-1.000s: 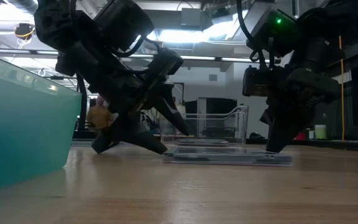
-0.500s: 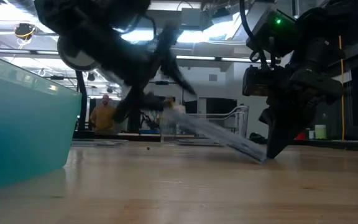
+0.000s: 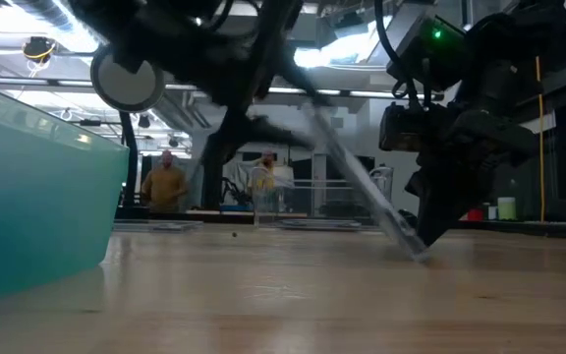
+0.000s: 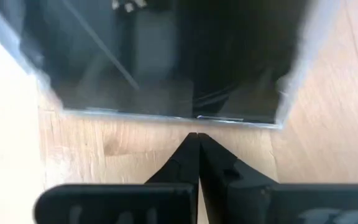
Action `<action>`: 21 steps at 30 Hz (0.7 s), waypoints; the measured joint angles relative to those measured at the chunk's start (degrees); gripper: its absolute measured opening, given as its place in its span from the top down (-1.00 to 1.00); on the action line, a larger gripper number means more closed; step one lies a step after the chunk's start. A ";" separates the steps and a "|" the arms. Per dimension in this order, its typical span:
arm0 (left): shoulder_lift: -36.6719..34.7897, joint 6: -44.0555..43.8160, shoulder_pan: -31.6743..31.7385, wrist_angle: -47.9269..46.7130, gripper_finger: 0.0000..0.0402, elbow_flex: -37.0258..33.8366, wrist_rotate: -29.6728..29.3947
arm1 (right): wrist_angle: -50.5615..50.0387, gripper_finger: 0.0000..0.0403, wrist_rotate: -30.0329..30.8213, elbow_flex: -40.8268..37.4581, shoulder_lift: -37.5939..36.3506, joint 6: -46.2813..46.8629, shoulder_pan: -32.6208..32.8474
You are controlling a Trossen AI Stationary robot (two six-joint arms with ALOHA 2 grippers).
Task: Pick & place jewel cases by type
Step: Put the right black CD case into the transparent bin
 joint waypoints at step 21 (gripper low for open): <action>1.01 -4.11 1.66 -10.31 0.33 0.87 1.74 | 0.17 0.96 0.08 -0.07 0.00 0.25 0.01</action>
